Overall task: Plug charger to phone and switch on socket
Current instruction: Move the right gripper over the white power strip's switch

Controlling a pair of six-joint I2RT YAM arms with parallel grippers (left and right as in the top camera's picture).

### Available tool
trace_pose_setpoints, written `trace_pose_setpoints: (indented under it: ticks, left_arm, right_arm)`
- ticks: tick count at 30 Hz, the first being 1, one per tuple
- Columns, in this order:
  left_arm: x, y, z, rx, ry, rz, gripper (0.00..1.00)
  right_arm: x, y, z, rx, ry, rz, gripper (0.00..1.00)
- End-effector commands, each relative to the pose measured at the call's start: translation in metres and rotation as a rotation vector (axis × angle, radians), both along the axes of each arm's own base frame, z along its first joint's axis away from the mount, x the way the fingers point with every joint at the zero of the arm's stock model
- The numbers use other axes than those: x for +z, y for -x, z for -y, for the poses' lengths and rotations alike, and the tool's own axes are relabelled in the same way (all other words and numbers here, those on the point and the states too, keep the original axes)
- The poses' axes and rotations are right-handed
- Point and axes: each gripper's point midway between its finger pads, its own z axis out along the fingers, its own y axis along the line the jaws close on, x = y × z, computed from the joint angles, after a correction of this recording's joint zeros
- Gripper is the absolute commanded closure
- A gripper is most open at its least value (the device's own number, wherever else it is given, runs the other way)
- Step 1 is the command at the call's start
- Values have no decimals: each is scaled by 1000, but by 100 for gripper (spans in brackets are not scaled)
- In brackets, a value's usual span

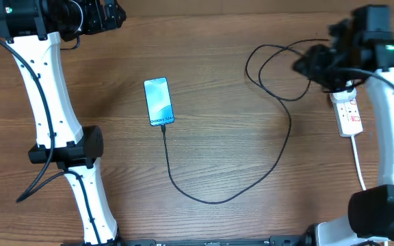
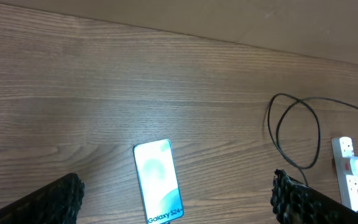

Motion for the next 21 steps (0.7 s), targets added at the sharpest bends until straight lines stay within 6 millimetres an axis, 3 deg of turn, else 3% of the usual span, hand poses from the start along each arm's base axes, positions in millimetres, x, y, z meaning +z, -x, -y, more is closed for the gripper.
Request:
trace_pose_setpoints:
  ticks: [1,2,12,17,21]
  left_arm:
    - [16,7,10,-31,3,38,0]
    - [15,7,10,-31,2,38,0]
    - [15,7,7,-23,-9,37,0]
    - [15,7,7,-22,-11,37,0]
    - [15,7,7,-21,-11,37,0]
  right_arm:
    - [14,3,57,-142,14,32,56]
    - [14,5,78,-195,15,32,61]
    - [13,29,187,-473,59,43,95]
    - [8,38,225,-570,59,45,96]
    - [-6,37,239,-593,52,24,96]
